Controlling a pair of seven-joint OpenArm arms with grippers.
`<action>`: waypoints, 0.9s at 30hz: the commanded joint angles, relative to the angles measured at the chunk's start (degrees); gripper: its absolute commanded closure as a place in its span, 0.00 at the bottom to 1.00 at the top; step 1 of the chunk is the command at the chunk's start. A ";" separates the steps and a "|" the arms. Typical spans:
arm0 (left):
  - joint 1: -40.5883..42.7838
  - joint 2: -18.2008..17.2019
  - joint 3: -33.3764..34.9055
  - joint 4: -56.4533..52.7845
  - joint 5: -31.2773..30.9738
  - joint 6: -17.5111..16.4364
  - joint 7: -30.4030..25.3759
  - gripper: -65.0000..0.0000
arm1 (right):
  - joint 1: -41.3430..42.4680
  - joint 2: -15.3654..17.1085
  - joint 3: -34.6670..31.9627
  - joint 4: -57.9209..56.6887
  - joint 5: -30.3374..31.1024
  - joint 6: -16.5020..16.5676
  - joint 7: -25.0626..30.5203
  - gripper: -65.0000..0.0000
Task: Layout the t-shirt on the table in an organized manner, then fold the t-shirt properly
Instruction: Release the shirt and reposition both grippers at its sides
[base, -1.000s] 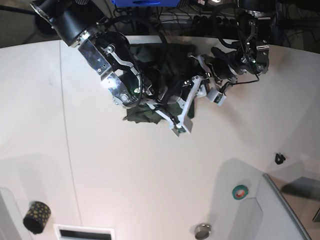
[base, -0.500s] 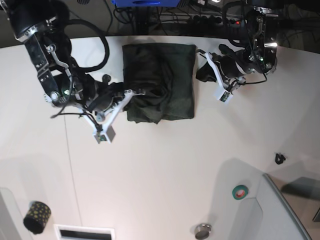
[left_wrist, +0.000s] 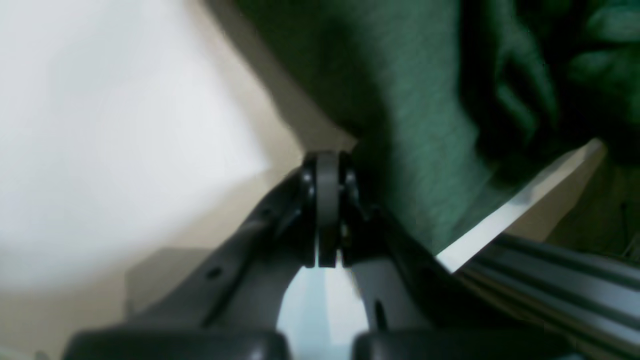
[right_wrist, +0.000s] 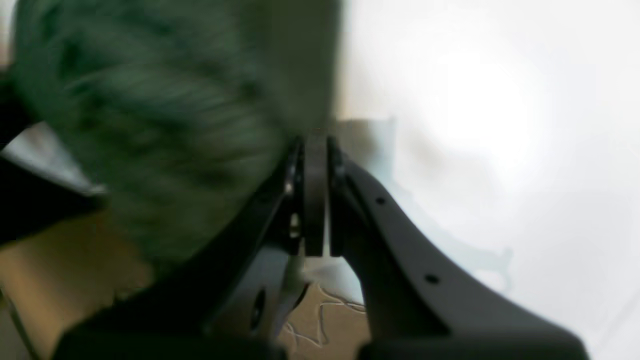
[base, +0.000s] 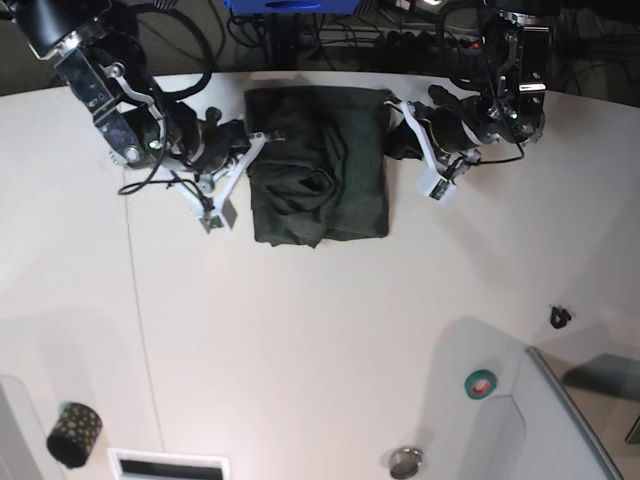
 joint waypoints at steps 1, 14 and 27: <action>-0.40 -0.31 -0.06 0.72 -0.89 -0.52 -0.86 1.00 | 0.58 -0.56 -0.46 1.33 0.30 0.07 0.32 0.99; -0.14 -0.05 -0.15 0.72 -0.81 -0.52 -0.86 1.00 | 4.27 -5.92 -10.31 1.50 0.30 -0.11 -0.03 0.99; 1.10 -4.88 -1.12 0.81 -1.33 -0.52 -0.86 1.00 | 5.76 -8.64 -11.01 6.60 0.56 -0.28 -2.58 1.00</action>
